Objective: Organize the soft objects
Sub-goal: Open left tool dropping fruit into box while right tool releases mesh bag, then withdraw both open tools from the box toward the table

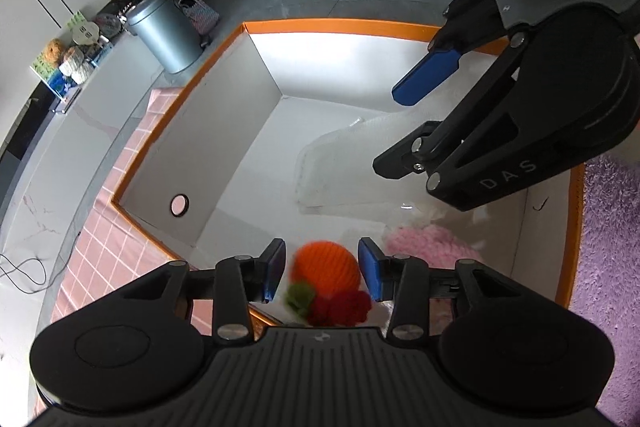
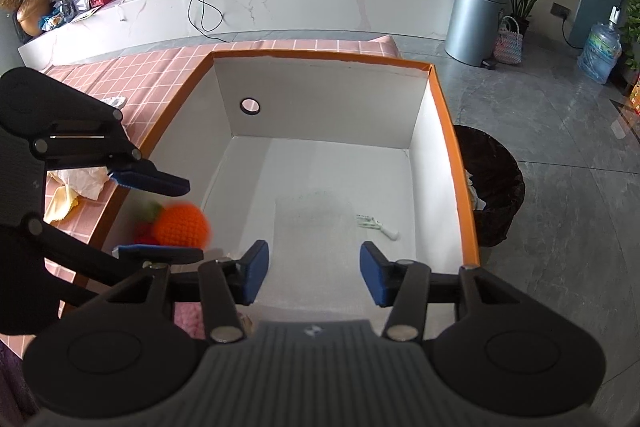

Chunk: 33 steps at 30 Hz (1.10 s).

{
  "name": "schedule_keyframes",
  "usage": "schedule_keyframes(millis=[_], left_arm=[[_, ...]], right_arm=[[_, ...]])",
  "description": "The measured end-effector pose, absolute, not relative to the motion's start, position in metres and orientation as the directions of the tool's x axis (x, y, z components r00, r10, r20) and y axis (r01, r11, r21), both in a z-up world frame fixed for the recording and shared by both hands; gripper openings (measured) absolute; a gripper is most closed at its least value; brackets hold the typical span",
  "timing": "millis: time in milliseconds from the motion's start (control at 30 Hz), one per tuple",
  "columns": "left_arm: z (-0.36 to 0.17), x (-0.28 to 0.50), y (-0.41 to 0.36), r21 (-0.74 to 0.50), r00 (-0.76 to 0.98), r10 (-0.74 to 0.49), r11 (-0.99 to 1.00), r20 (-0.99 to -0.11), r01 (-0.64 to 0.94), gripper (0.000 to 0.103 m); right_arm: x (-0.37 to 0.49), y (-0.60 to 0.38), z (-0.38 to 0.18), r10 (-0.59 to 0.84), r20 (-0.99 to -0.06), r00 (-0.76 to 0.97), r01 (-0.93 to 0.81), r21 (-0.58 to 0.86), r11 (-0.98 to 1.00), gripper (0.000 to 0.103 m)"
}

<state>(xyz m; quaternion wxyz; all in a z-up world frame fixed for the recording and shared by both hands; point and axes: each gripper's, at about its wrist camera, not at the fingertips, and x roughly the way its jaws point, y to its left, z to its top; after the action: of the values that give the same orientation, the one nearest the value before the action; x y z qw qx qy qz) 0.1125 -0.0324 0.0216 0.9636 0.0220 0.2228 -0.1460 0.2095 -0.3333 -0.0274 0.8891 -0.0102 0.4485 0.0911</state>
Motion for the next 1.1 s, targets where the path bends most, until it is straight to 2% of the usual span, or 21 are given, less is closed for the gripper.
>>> schedule_keyframes(millis=[333,667,833,967,1100], left_arm=[[0.018,0.144,-0.074,0.018,0.812,-0.364,0.908,-0.457,0.418,0.051],[0.004,0.179,-0.105,0.068,0.749,-0.397,0.861,-0.531,0.504,0.051],[-0.006,0.198,-0.119,0.094,0.708,-0.393,0.836,-0.587,0.541,0.051],[-0.013,0.210,-0.127,0.131,0.682,-0.381,0.809,-0.624,0.573,0.051],[-0.021,0.218,-0.139,0.184,0.657,-0.370,0.767,-0.657,0.615,0.051]], right_arm=[[0.200,-0.333,-0.025,0.160,-0.795,0.585,-0.179,0.066,0.982,0.052],[0.180,-0.329,-0.012,0.153,-0.768,0.622,-0.184,0.047,0.982,0.055],[0.164,-0.319,-0.004,0.119,-0.731,0.672,-0.178,-0.004,0.984,0.057],[0.147,-0.307,0.006,0.097,-0.678,0.729,-0.161,-0.033,0.986,0.065],[0.130,-0.294,0.013,0.088,-0.624,0.777,-0.140,-0.035,0.990,0.065]])
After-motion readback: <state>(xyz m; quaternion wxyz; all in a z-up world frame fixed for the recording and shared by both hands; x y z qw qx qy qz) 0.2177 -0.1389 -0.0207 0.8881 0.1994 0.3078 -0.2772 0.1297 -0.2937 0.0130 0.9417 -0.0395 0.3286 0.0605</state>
